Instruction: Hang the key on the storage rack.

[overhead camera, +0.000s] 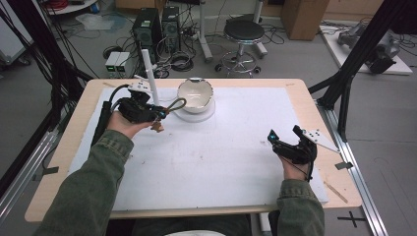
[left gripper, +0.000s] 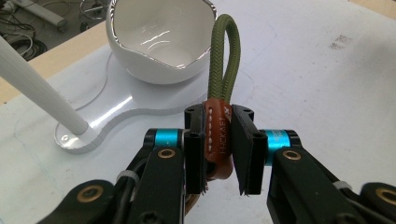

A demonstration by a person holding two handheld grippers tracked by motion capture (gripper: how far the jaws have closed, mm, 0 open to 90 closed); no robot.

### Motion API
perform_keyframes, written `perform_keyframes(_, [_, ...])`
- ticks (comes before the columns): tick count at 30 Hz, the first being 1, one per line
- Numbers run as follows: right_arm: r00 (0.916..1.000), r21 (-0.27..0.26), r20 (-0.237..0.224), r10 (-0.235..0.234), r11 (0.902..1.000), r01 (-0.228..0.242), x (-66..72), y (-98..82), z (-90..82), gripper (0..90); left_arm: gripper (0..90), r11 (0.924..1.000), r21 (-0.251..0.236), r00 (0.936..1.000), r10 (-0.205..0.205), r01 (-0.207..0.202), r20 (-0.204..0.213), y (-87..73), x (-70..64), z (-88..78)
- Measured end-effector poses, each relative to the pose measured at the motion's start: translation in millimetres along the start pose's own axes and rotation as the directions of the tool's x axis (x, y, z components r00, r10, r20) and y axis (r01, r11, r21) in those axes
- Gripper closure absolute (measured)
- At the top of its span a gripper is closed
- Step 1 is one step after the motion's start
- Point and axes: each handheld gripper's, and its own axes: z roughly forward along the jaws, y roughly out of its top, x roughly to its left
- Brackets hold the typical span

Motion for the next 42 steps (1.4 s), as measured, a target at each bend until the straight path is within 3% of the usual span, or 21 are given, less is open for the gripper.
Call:
perform_keyframes(9, [1.0,0.004,0.0,0.009,1.0,-0.009,0.0,-0.1,-1.0,0.6,75.5,0.9995,-0.03,0.9999,-0.014,0.014,-0.007,9.9,3.8,-15.1])
perform_keyframes(12, [1.0,0.006,0.004,0.009,0.9999,-0.009,-0.6,-0.3,-1.5,0.6,75.5,0.9978,-0.048,0.9989,-0.046,0.046,0.0,11.8,8.6,-19.2])
perform_keyframes(19, [1.0,0.016,0.002,0.004,0.9999,-0.004,-0.4,-0.7,0.1,0.6,75.5,0.9961,-0.072,0.9986,-0.052,0.052,0.005,19.2,23.3,-29.2])
perform_keyframes(22, [0.9999,0.012,0.003,-0.015,0.9998,0.015,-0.9,-0.7,0.4,0.6,75.5,0.9956,-0.07,0.9979,-0.064,0.063,-0.011,20.8,32.4,-34.8])
perform_keyframes(30, [0.9999,0.015,0.004,-0.015,0.9998,0.015,-0.2,-0.9,-0.2,0.6,75.5,0.9838,-0.119,0.99,-0.138,0.134,-0.026,22.0,57.1,-50.5])
perform_keyframes(32, [0.9999,0.013,0.004,-0.017,0.9998,0.017,0.0,-0.9,-0.2,0.6,75.5,0.9777,-0.14,0.9867,-0.161,0.157,-0.022,21.4,61.6,-53.3])
perform_keyframes(42, [0.9998,0.022,0.006,-0.019,0.9996,0.019,1.2,-1.4,-0.6,0.6,75.5,0.9604,-0.196,0.9779,-0.207,0.198,-0.026,17.7,77.5,-60.0])
